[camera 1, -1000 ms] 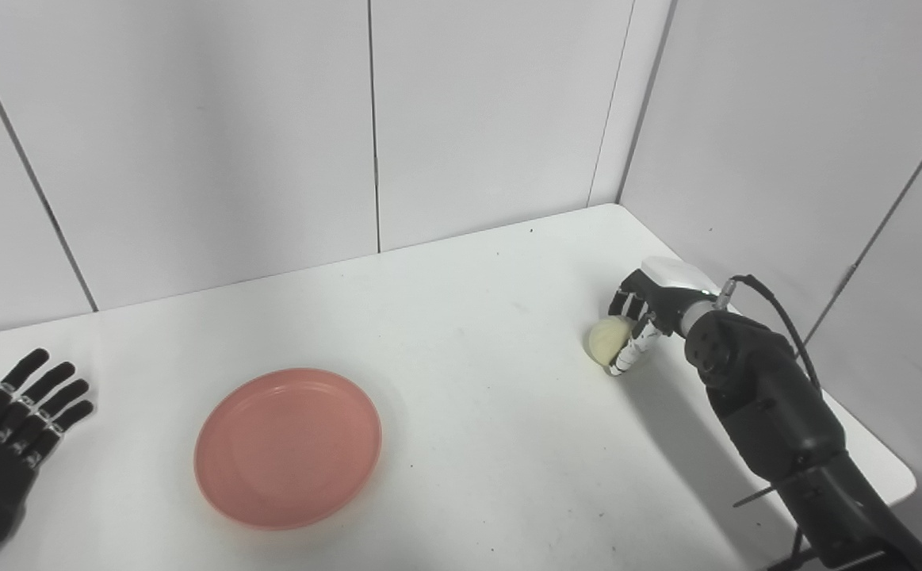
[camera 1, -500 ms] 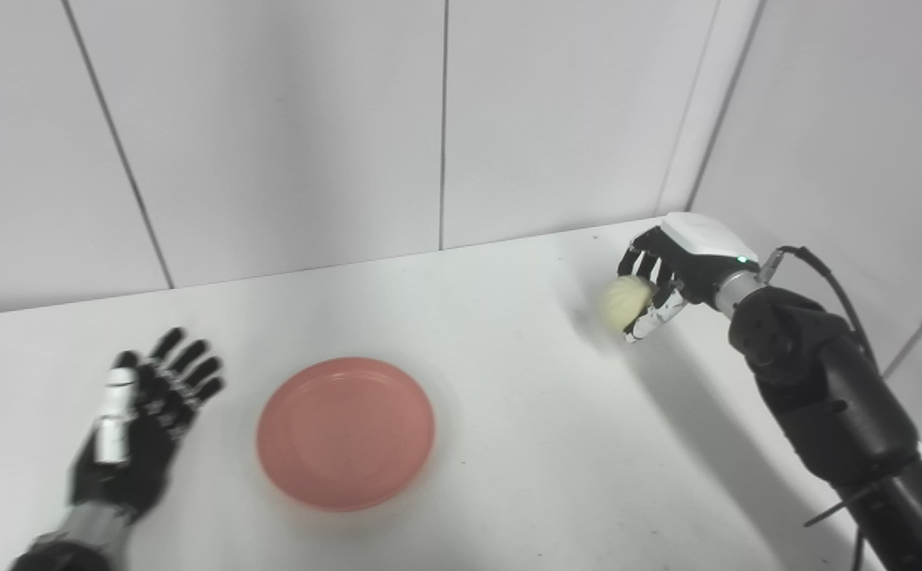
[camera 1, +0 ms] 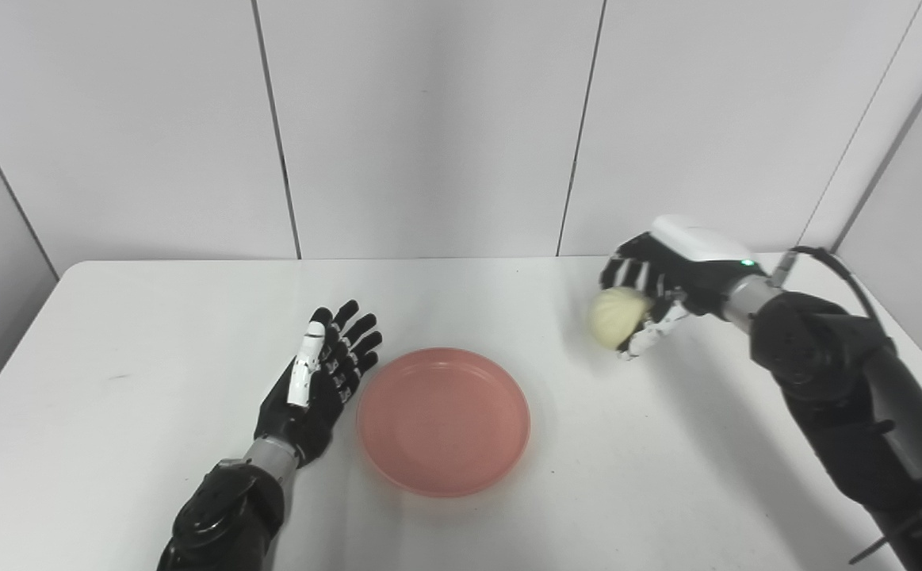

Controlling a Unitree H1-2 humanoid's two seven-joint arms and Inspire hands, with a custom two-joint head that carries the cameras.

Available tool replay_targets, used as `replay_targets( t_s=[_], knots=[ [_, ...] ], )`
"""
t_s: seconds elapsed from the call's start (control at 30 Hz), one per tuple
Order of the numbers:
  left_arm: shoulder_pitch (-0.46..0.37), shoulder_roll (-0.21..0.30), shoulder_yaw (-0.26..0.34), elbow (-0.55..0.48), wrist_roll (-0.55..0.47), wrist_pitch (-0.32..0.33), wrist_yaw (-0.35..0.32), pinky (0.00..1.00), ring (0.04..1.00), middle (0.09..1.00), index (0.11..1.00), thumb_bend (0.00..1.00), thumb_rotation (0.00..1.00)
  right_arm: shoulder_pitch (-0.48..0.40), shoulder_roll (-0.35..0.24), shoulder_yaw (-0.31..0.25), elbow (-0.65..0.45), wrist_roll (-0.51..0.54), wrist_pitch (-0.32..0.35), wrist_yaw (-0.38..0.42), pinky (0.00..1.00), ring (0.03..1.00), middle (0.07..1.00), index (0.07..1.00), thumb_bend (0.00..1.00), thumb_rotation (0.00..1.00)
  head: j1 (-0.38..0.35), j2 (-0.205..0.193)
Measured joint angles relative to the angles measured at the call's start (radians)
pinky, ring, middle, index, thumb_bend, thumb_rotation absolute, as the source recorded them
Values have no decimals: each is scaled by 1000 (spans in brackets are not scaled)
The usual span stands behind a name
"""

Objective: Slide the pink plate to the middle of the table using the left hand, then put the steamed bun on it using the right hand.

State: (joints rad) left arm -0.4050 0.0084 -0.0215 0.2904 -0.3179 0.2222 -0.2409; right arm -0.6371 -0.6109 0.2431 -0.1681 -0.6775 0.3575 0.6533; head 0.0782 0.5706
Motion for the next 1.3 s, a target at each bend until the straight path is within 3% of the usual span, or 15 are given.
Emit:
replay_targets(
  t_s=[0.07,0.23,0.47,0.6,0.77,0.93,1.07,1.23,1.3],
  knots=[
    [-6,-5,-3,5,4,0,8,979,946,951,971,515,1000,-10,18,12,-22,3,0,11,368,378,486,542,510,0,14,5],
    [-14,-20,-7,15,19,0,17,970,932,938,964,511,1000,-52,67,58,-57,-2,3,49,274,344,462,561,502,0,25,11],
    [-27,-26,-13,30,21,0,18,959,926,935,961,510,1000,-94,168,122,-87,-6,33,99,263,347,453,554,505,0,40,26],
    [-30,-26,-19,32,33,0,20,968,927,937,965,515,1000,-93,212,155,-87,-12,35,100,253,394,506,490,516,0,46,29],
    [-36,-31,-20,39,40,0,20,972,932,940,971,525,1000,-91,230,174,-37,-11,30,97,285,350,456,554,505,0,54,37],
    [-43,-36,-20,47,42,0,20,974,935,943,975,532,1000,-77,249,207,4,-17,19,86,268,397,508,489,516,0,57,41],
    [-43,-38,-21,48,45,0,20,966,932,938,969,533,1000,-75,254,235,29,-20,1,79,267,353,455,544,507,0,60,51],
    [-43,-41,-20,47,47,0,21,968,929,937,967,533,1000,-75,254,257,66,-30,-5,79,267,400,510,489,516,0,61,55],
    [-43,-42,-21,47,51,0,22,972,929,938,968,532,1000,-75,254,260,83,-32,-10,77,277,363,462,535,509,0,63,61]
  ],
)
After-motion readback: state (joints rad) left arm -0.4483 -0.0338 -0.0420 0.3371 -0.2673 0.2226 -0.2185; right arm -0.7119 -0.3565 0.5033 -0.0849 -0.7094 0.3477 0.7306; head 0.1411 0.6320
